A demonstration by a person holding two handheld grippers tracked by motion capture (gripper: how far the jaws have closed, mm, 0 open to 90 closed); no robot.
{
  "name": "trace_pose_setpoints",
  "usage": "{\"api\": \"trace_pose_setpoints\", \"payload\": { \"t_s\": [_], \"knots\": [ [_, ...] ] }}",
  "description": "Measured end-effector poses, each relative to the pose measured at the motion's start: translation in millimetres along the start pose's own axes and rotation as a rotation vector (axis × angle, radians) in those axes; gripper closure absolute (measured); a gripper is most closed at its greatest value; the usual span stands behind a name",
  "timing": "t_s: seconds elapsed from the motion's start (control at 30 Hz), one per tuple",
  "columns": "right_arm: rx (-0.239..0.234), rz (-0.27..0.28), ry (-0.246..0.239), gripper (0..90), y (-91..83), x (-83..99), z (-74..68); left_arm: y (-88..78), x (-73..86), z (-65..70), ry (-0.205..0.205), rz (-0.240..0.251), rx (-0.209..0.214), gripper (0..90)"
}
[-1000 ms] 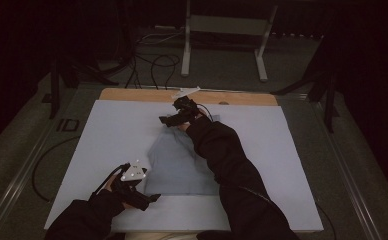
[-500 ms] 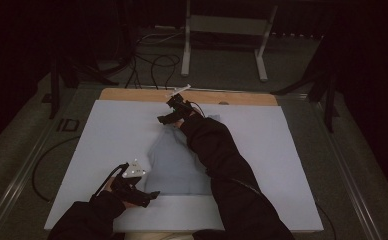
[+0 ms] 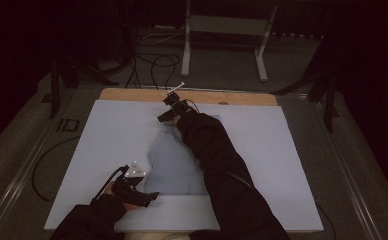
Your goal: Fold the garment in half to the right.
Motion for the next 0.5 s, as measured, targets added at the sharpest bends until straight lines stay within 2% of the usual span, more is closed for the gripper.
{"api": "trace_pose_setpoints", "payload": {
  "t_s": [0.1,0.2,0.33,0.5],
  "knots": [
    [0.002,-0.011,0.000,24.2,4.2,0.5,0.3,0.7,1.4,0.7,-0.002,-0.004,0.005,18.2],
    [0.018,-0.050,-0.002,25.2,13.1,4.3,1.0,3.9,4.4,0.9,-0.013,-0.026,0.005,20.5],
    [0.031,-0.076,-0.004,28.9,18.4,8.0,1.6,4.4,3.8,2.4,-0.020,-0.026,0.009,23.6],
    [0.058,-0.108,-0.014,40.8,21.9,12.8,1.7,4.8,2.9,3.2,-0.015,-0.032,0.001,29.7]
  ]
}}
Point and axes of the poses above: each handheld gripper's, and its own axes: y roughly forward along the jaws, x roughly out of its underside, z roughly to its right, the point moved 7 cm from there along y, roughly forward along the jaws, and after that the axes turned 2 degrees about -y, right-handed, at the moved point
